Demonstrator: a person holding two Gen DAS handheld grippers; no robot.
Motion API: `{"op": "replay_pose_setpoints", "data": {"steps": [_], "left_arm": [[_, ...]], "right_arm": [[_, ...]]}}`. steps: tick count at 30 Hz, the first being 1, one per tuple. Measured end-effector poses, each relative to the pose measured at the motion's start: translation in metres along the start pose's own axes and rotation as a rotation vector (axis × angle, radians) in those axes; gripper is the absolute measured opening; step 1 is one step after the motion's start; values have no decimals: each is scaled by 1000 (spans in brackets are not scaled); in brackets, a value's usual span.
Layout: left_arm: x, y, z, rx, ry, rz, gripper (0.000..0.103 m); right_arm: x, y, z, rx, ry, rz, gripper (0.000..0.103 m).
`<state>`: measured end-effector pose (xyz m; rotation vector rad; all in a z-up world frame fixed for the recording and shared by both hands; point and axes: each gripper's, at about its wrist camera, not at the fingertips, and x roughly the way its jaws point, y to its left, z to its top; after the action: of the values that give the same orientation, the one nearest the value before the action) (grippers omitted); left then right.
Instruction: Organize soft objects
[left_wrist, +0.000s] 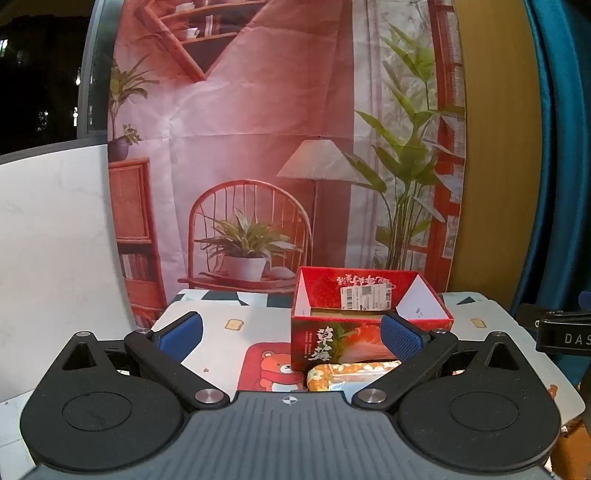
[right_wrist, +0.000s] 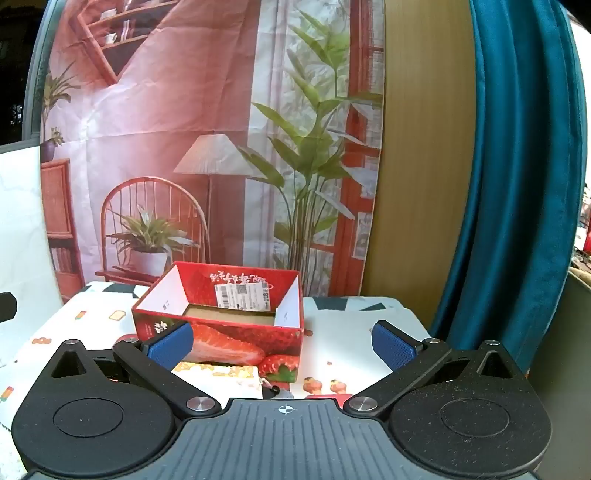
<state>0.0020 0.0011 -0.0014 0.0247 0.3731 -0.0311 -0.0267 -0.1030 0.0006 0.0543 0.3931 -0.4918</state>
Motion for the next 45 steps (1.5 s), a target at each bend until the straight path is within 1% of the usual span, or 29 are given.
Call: {"op": "replay_pose_setpoints", "data": {"steps": [1, 3, 4, 7, 9, 45], "left_arm": [[-2, 9, 4, -20, -6, -2, 103], [-3, 12, 4, -18, -4, -1, 103], [-9, 9, 0, -7, -18, 6, 103], [-9, 5, 0, 4, -8, 7, 103], [-1, 1, 3, 8, 8, 10, 103], [1, 1, 1, 11, 15, 6, 103]], "right_arm": [[0, 0, 0, 0, 3, 0, 103], [0, 0, 0, -1, 4, -1, 103], [0, 0, 0, -2, 4, -2, 103], [1, 0, 0, 0, 3, 0, 103], [1, 0, 0, 1, 3, 1, 103], [6, -4, -3, 13, 3, 5, 103]]}}
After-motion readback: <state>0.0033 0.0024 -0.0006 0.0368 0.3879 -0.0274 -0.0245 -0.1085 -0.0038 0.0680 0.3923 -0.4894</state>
